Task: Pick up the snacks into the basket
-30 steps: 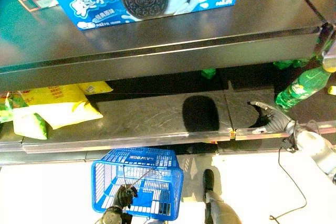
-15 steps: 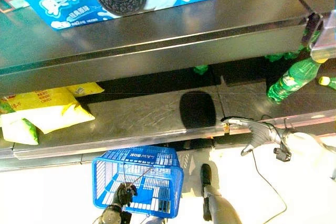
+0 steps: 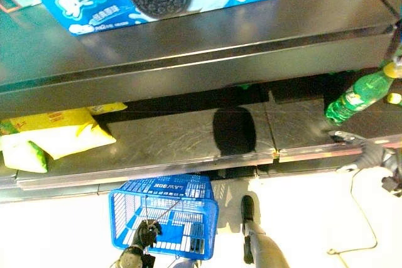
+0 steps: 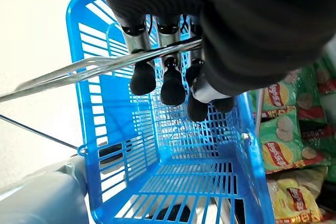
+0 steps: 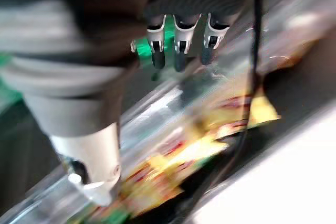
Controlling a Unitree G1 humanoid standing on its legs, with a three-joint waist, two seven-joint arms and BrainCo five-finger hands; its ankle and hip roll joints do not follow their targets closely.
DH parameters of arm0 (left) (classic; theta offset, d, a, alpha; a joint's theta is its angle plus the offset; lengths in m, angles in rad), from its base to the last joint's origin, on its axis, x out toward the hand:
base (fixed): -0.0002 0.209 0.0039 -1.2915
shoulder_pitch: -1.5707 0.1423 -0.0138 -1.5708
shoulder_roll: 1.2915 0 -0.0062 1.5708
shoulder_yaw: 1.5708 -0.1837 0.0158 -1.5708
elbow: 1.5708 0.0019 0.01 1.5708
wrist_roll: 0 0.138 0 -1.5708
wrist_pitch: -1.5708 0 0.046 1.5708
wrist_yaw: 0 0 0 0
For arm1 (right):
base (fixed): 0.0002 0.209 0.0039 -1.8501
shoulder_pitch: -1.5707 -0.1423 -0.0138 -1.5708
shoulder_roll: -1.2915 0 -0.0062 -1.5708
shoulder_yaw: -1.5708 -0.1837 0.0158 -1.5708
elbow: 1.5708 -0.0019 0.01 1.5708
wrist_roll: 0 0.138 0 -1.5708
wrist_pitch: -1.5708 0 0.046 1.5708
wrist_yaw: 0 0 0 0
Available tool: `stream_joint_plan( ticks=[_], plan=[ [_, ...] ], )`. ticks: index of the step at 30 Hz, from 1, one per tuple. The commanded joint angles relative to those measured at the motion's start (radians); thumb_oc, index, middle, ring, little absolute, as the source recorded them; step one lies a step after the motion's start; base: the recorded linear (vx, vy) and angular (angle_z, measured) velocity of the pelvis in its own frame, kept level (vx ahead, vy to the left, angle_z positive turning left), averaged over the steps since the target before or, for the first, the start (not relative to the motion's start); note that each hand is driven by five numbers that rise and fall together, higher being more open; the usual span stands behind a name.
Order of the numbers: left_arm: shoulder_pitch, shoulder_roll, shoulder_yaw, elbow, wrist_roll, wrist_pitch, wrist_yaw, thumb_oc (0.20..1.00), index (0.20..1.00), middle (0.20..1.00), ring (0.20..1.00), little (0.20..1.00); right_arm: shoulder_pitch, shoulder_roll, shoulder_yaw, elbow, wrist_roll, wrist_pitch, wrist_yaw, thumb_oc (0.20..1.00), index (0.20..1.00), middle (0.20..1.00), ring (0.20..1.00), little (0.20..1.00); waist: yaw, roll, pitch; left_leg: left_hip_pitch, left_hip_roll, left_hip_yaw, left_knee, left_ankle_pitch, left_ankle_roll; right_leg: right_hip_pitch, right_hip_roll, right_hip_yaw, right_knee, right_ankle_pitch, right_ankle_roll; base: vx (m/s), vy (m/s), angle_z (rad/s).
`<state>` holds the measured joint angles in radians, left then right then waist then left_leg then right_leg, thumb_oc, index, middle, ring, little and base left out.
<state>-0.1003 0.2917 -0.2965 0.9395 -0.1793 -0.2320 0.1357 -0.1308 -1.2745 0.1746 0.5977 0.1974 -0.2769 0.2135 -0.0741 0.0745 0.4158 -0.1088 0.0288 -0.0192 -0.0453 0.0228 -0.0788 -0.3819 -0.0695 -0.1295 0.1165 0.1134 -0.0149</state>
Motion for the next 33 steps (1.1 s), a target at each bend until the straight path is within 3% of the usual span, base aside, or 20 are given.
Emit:
stream_joint_plan(
  ticks=[1,11,17,18,21,24,33],
  plan=[
    [0.109,0.059,0.006,-0.021,-0.016,-0.032,-0.006,0.200,0.200,0.200,0.200,0.200,0.055,-0.001,0.061,0.045,-0.030,0.023,-0.010,1.000,1.000,1.000,1.000,1.000,-0.020,-0.060,-0.053,-0.086,0.009,0.002,0.034,0.014,-0.022,-0.005,-0.024,0.092,0.119,-0.148,0.153,-0.01,-0.004,-0.15],
    [0.117,0.055,0.009,-0.013,-0.021,-0.025,-0.026,0.200,0.200,0.200,0.200,0.200,0.085,-0.009,0.020,0.101,-0.025,0.046,0.016,1.000,1.000,1.000,1.000,1.000,-0.027,-0.065,-0.055,-0.083,0.011,0.005,0.031,0.013,-0.023,-0.005,-0.023,0.095,0.117,-0.147,0.153,0.00,0.001,-0.06],
    [0.107,0.053,0.031,0.011,-0.040,-0.015,-0.020,0.200,0.200,0.200,0.200,0.200,0.054,0.151,-0.144,0.143,0.245,0.082,-0.053,1.000,1.000,1.000,1.000,1.000,-0.032,-0.062,-0.056,-0.082,0.013,0.010,0.030,0.012,-0.018,-0.011,-0.021,0.100,0.120,-0.143,0.153,0.00,0.001,-0.02],
    [0.101,0.050,0.040,0.012,-0.043,-0.015,-0.017,0.200,0.200,0.200,0.200,0.200,0.039,0.227,-0.202,0.101,0.373,0.073,-0.074,1.000,1.000,1.000,1.000,1.000,-0.031,-0.056,-0.056,-0.081,0.012,0.012,0.028,0.012,-0.016,-0.011,-0.020,0.101,0.118,-0.145,0.154,0.00,0.010,-0.08],
    [0.101,0.055,0.047,-0.003,-0.049,-0.012,-0.019,0.200,0.200,0.200,0.200,0.200,0.044,0.298,-0.247,-0.030,0.506,0.049,-0.086,1.000,1.000,1.000,1.000,1.000,-0.028,-0.050,-0.054,-0.080,0.010,0.012,0.026,0.011,-0.014,-0.012,-0.020,0.100,0.118,-0.148,0.154,-0.01,0.001,-0.10],
    [0.094,0.058,0.057,0.005,-0.043,-0.006,-0.017,0.200,0.200,0.200,0.200,0.200,0.047,0.338,-0.263,-0.167,0.550,0.027,-0.092,1.000,1.000,1.000,1.000,1.000,-0.026,-0.042,-0.056,-0.082,0.010,0.009,0.026,0.011,-0.013,-0.012,-0.023,0.097,0.118,-0.149,0.153,0.00,0.001,-0.02],
    [0.074,0.047,0.060,0.009,-0.025,-0.005,0.004,0.200,0.200,0.200,0.200,0.200,-0.036,0.431,-0.275,-0.253,0.528,-0.021,-0.172,1.000,1.000,1.000,1.000,1.000,-0.017,-0.030,-0.059,-0.089,0.008,0.013,0.030,0.009,-0.010,-0.019,-0.024,0.103,0.112,-0.143,0.156,0.00,0.002,-0.01]
  ],
)
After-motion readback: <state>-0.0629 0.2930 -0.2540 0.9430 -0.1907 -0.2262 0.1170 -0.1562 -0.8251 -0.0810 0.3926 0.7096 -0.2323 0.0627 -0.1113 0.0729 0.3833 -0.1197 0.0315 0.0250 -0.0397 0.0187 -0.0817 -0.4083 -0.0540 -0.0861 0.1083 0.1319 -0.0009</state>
